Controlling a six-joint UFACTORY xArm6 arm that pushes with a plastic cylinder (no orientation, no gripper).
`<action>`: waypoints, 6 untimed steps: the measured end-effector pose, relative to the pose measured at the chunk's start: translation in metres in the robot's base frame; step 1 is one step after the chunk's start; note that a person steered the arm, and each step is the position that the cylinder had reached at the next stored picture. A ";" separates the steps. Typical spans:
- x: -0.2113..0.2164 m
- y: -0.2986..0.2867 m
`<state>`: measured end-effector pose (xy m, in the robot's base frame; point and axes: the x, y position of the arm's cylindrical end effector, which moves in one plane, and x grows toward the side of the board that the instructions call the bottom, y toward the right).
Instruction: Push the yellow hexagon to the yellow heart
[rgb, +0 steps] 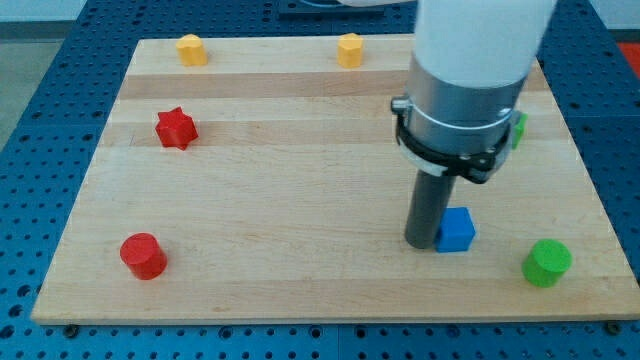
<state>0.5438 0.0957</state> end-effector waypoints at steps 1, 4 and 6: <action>0.003 0.017; -0.018 0.036; -0.018 0.062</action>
